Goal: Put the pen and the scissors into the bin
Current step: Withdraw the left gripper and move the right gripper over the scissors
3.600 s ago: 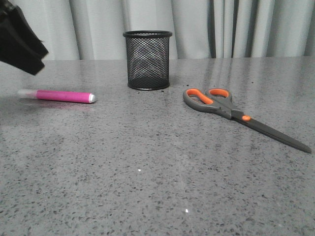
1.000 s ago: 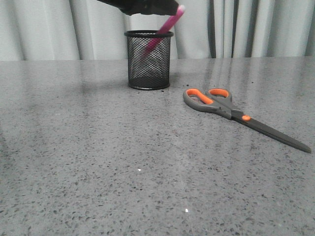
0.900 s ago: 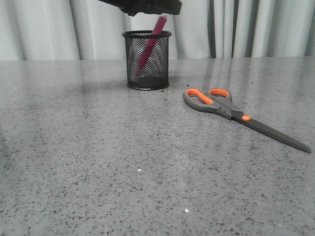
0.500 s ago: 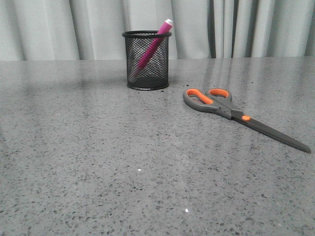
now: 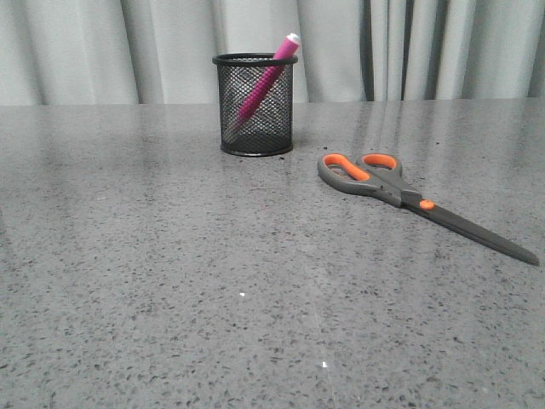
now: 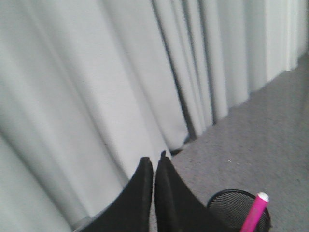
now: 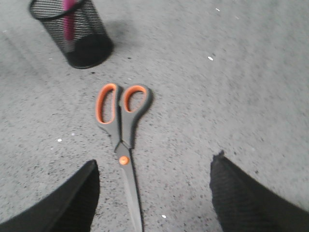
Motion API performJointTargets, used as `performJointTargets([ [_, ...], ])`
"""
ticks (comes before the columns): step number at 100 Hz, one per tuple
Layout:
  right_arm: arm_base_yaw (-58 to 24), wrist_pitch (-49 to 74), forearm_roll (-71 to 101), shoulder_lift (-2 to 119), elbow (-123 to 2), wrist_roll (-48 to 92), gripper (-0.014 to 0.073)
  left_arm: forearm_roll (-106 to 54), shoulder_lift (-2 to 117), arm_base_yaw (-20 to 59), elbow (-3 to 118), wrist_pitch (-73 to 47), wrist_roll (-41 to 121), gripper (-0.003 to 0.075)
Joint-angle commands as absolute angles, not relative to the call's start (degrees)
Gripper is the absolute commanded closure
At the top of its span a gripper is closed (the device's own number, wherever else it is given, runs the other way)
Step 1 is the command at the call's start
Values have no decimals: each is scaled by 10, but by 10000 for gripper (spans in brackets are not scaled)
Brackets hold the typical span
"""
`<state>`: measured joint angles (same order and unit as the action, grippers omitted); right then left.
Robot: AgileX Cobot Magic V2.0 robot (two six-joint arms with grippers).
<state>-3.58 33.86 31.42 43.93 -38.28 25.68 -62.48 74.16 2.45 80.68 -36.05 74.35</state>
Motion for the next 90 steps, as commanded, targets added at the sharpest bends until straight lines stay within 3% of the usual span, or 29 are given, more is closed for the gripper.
performJointTargets([
  [1, -53, 325, 333, 454, -423, 300, 151, -666, 671, 24, 756, -272, 727, 740],
  [26, -110, 417, 324, 563, -528, 350, 151, -666, 544, 24, 559, -238, 727, 740],
  [48, -151, 478, 268, 673, -630, 310, 151, -686, 443, 24, 420, -158, 727, 740],
  [90, -271, 632, -19, 882, -809, 96, 151, -706, 387, 24, 364, -146, 727, 740],
])
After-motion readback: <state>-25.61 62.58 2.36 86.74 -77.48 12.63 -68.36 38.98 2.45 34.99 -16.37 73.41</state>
